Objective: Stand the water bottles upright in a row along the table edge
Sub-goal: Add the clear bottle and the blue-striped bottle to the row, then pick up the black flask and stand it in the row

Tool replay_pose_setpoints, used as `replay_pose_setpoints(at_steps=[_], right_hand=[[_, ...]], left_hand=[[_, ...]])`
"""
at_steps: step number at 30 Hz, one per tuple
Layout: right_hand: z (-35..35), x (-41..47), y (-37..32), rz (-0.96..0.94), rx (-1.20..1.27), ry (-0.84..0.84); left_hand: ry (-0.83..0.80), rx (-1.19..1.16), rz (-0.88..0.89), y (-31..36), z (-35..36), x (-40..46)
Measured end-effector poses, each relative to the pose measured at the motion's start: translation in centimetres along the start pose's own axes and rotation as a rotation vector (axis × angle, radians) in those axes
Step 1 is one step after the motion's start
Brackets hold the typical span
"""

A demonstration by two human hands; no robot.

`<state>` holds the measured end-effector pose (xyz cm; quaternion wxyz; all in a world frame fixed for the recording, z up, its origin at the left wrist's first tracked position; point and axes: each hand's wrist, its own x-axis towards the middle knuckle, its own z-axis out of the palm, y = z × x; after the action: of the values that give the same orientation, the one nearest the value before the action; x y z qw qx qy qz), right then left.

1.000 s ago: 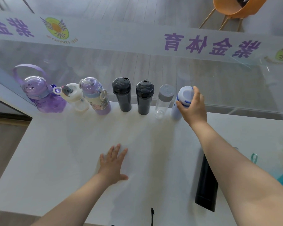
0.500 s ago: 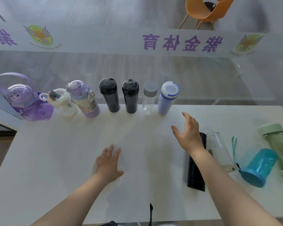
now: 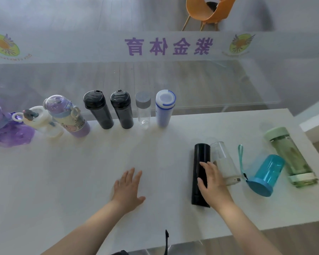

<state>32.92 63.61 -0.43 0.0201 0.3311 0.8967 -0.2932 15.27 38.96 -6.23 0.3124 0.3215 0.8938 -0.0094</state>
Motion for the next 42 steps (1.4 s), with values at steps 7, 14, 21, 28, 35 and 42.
replay_pose_setpoints(at_steps=[7, 14, 21, 28, 35, 42], right_hand=[[-1.5, 2.0, 2.2, -0.244, -0.424, -0.281], [-2.0, 3.4, 4.5, -0.586, -0.744, -0.38], [-2.0, 5.2, 6.0, -0.744, -0.747, -0.353], [-3.0, 6.8, 7.1, -0.804, -0.685, -0.39], [-6.8, 8.4, 7.1, -0.702, -0.285, -0.455], [-9.1, 8.1, 7.6, -0.546, 0.311, -0.359]], left_hand=[[-0.025, 0.001, -0.013, 6.0, 0.9, -0.1], [0.048, -0.176, 0.222, 11.3, 1.6, -0.3], [0.001, -0.481, 0.269, 15.8, 2.6, -0.7], [0.091, -0.777, 0.184, 17.7, 2.4, -2.5], [0.284, -0.953, 0.167, 19.6, 0.1, -3.1], [0.415, -0.929, 0.015, 20.9, -6.9, -1.7]])
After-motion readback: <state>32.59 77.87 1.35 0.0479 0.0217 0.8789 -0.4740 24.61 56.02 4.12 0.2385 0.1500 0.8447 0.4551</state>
